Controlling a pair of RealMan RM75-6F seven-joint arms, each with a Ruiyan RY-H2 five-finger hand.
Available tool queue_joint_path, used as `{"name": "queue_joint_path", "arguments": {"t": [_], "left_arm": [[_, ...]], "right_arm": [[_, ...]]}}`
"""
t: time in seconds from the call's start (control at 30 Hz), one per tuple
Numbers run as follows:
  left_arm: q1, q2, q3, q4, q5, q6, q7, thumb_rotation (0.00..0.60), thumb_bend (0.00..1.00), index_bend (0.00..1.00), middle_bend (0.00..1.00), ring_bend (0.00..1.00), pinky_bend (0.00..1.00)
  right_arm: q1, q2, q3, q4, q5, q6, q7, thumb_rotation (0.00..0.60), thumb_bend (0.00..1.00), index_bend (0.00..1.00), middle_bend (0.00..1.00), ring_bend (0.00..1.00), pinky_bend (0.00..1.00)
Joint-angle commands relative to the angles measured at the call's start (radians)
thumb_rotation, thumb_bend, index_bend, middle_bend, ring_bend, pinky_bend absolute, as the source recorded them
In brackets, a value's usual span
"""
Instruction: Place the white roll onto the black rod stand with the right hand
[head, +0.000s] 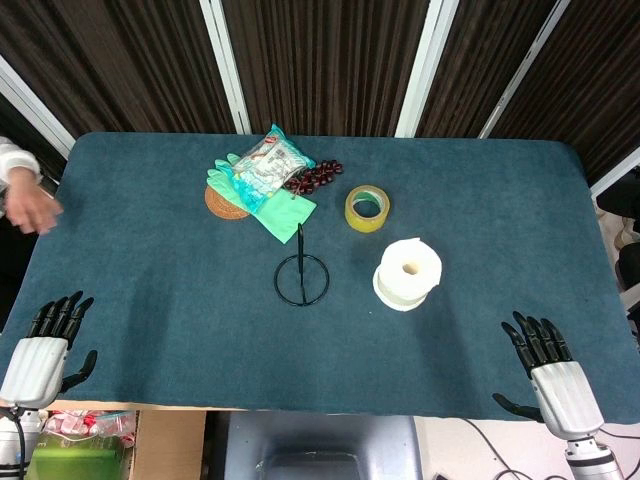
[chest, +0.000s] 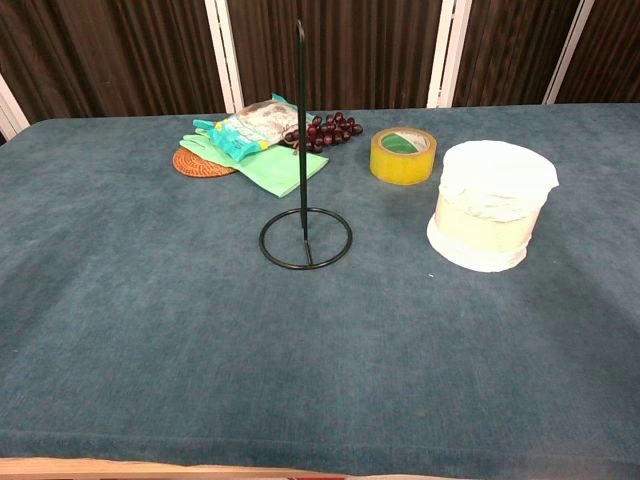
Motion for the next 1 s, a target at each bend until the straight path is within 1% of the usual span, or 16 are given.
{"name": "queue_joint_path", "arguments": {"t": [0.03,0.27,0.33,0.37,0.47,0.57,0.67,0.77,0.87,1.0], "left_arm": [[0.0,0.0,0.0,0.0,0.0,0.0,0.0,0.6,0.43,0.0,0.0,0.0,0.08],[0.0,0.0,0.0,0.0,0.0,0.0,0.0,0.6,0.43,0.0,0.0,0.0,0.08],[0.0,0.0,0.0,0.0,0.0,0.0,0.0,0.6,0.43,0.0,0.0,0.0,0.08],[0.0,0.0,0.0,0.0,0.0,0.0,0.0,0.6,0.43,0.0,0.0,0.0,0.08],[0.0,0.0,0.0,0.0,0.0,0.0,0.0,0.6,0.43,0.0,0.0,0.0,0.08],[0.0,0.0,0.0,0.0,0.0,0.0,0.0,0.6,0.43,0.0,0.0,0.0,0.08],[0.0,0.0,0.0,0.0,0.0,0.0,0.0,0.6,0.43,0.0,0.0,0.0,0.08],[0.0,0.0,0.0,0.0,0.0,0.0,0.0,0.6,0.43,0.0,0.0,0.0,0.08],[0.0,0.0,0.0,0.0,0.0,0.0,0.0,0.6,0.43,0.0,0.0,0.0,0.08],[0.0,0.0,0.0,0.0,0.0,0.0,0.0,0.6,0.43,0.0,0.0,0.0,0.08]], "right_arm": [[0.003,-0.004,0.002,0.005,-0.004,0.001,0.005,0.6,0.16,0.0,0.0,0.0,0.0],[0.035,-0.032,0.029,0.034,-0.012,-0.007,0.043,0.6,0.15,0.0,0.0,0.0,0.0],[0.07,-0.046,0.059,0.038,0.002,-0.037,0.054,0.6,0.15,0.0,0.0,0.0,0.0],[0.131,-0.058,0.109,0.037,0.021,-0.097,0.031,0.6,0.14,0.0,0.0,0.0,0.0],[0.229,-0.072,0.185,0.019,0.108,-0.232,-0.007,0.6,0.12,0.0,0.0,0.0,0.0],[0.304,-0.09,0.244,0.014,0.185,-0.324,-0.04,0.6,0.11,0.0,0.0,0.0,0.0],[0.367,-0.107,0.291,0.012,0.278,-0.411,-0.08,0.6,0.1,0.0,0.0,0.0,0.0],[0.418,-0.112,0.324,0.006,0.381,-0.493,-0.13,0.6,0.09,0.0,0.0,0.0,0.0],[0.462,-0.106,0.339,-0.007,0.487,-0.571,-0.183,0.6,0.08,0.0,0.0,0.0,0.0],[0.507,-0.106,0.347,-0.004,0.595,-0.636,-0.216,0.6,0.08,0.0,0.0,0.0,0.0]]}}
